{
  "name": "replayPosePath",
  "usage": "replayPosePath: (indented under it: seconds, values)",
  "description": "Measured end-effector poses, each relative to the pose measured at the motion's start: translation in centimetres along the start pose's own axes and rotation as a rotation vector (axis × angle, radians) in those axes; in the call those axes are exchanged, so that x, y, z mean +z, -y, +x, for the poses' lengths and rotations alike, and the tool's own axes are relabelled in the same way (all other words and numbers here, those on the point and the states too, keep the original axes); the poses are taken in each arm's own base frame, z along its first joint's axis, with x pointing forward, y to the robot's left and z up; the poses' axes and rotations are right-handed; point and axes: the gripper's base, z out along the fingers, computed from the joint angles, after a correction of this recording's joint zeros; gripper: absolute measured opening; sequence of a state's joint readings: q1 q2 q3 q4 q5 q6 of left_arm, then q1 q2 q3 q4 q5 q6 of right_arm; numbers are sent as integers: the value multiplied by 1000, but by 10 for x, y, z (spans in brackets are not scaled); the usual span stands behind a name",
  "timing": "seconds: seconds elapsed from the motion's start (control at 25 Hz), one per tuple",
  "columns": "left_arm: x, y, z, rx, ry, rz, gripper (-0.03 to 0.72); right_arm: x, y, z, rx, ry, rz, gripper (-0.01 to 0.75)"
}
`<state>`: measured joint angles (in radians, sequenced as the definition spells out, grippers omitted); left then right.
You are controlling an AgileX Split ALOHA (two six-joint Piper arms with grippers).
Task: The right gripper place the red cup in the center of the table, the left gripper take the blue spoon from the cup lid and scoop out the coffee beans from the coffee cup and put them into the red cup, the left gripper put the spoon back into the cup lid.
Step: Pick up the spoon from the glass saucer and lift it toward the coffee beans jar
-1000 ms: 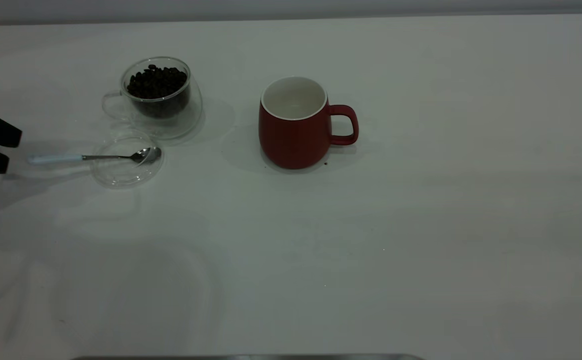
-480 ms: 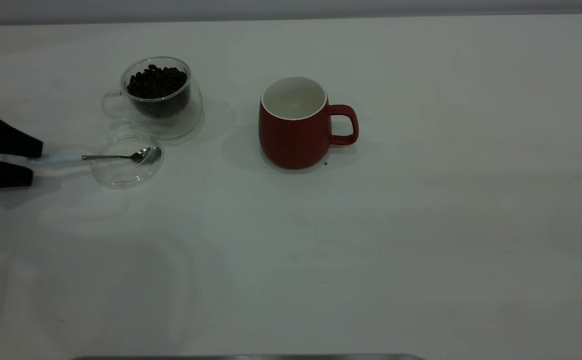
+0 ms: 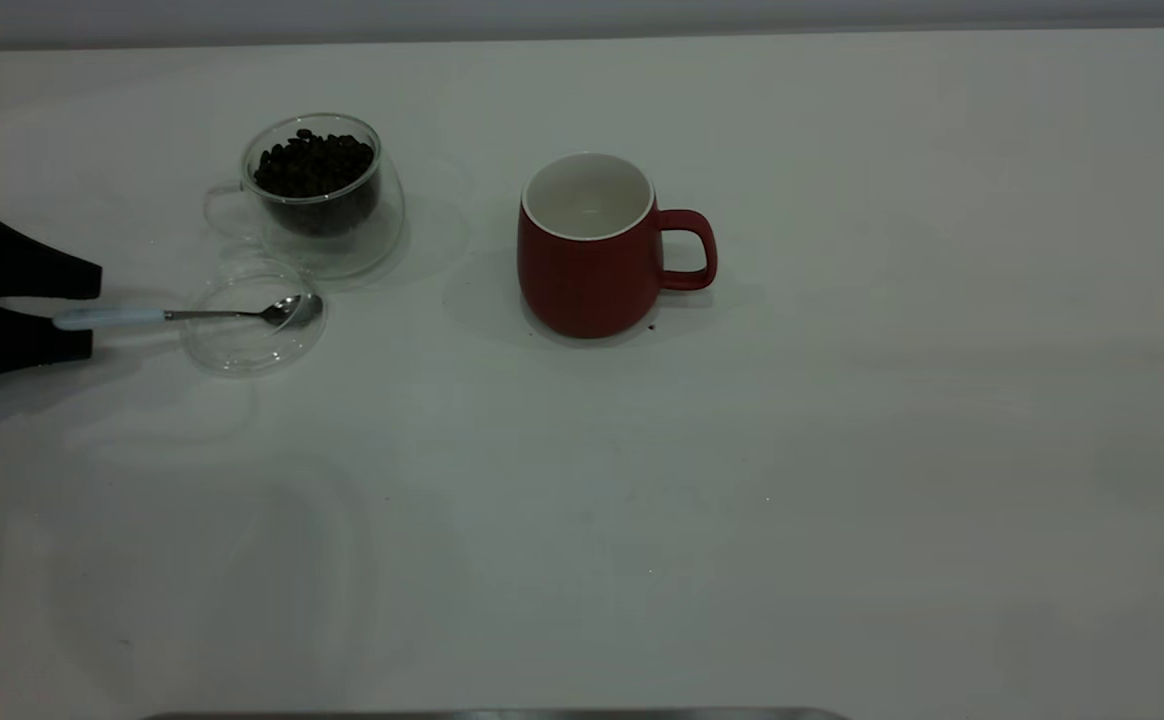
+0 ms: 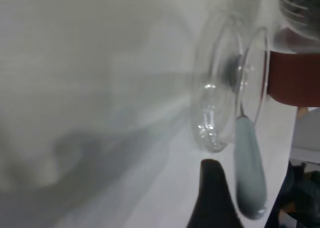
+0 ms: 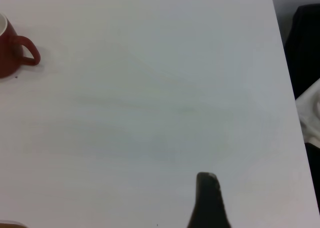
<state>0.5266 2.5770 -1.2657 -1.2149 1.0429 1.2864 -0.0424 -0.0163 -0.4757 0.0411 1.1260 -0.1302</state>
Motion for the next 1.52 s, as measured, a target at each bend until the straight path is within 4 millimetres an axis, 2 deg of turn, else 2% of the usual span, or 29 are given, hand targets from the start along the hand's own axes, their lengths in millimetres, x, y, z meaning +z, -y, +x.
replayPosePath:
  seconds: [0.72, 1.08, 1.52]
  values:
    - [1, 2, 0, 58, -1, 13, 588, 0, 0, 0, 0, 0, 0, 587]
    - [27, 10, -5, 113, -45, -6, 588, 0, 0, 0, 0, 0, 0, 587]
    - [27, 10, -7, 64, -22, 5, 588, 0, 0, 0, 0, 0, 0, 587]
